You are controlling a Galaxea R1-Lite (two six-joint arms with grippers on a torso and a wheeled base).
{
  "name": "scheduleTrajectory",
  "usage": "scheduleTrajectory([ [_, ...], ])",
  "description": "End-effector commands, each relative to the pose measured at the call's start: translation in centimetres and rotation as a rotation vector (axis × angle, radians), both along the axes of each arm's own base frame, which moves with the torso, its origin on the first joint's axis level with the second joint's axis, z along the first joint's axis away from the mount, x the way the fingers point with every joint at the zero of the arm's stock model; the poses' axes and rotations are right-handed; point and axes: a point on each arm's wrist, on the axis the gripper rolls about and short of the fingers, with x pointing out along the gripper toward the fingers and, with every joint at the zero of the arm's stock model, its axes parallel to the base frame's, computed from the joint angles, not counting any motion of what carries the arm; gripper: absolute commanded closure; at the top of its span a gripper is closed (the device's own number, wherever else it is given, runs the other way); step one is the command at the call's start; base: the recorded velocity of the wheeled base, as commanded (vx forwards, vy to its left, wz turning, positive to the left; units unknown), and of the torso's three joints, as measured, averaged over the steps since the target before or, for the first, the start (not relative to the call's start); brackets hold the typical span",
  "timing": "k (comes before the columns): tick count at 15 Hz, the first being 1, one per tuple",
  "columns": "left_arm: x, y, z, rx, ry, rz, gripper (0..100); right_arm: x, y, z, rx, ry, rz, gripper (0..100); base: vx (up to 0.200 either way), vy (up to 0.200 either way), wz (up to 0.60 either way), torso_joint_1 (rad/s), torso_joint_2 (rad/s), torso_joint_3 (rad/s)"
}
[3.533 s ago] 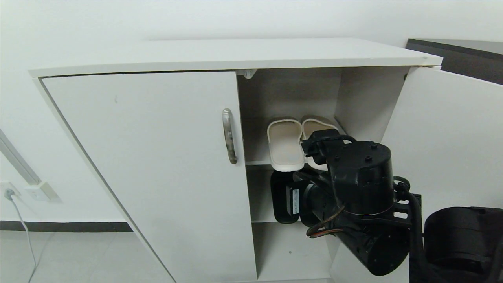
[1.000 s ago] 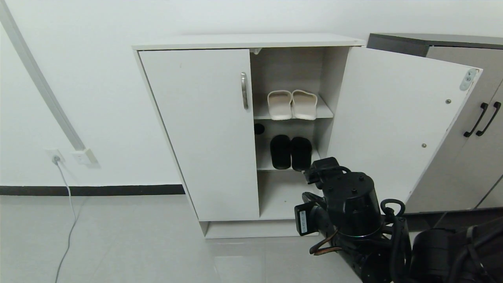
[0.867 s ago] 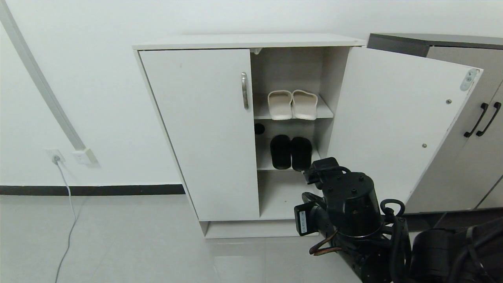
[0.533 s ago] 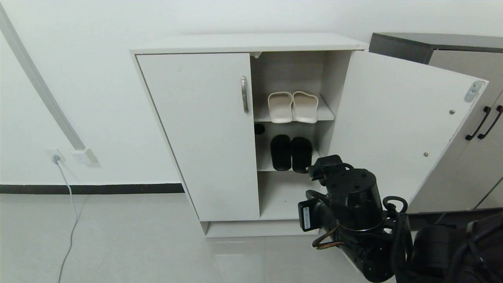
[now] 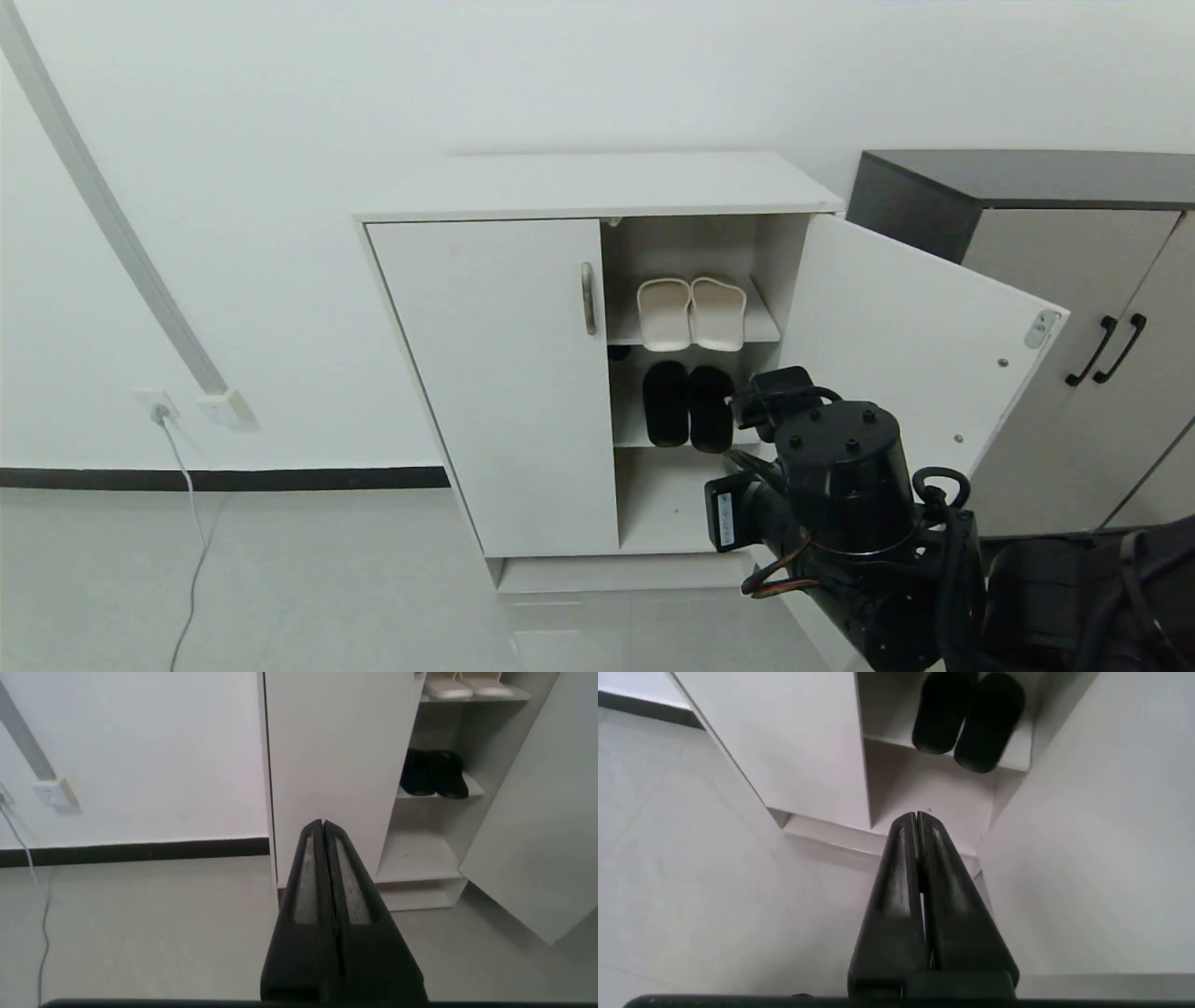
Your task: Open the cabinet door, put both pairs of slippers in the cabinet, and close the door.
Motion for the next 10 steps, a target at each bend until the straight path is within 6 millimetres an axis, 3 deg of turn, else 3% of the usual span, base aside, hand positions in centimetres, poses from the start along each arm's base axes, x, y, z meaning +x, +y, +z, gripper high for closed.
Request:
scheduleTrajectory([
  [1, 0.00, 0.00, 0.01, 0.000, 0.000, 0.000, 100, 0.01, -0.02, 0.05, 0.003, -0.001, -0.001, 100, 0.000, 0.000, 0.00, 0.154, -0.47, -0.334],
  [10, 0.00, 0.00, 0.01, 0.000, 0.000, 0.000, 100, 0.12, -0.03, -0.11, -0.002, 0.002, -0.004, 100, 0.000, 0.000, 0.00, 0.174, -0.49, -0.321],
])
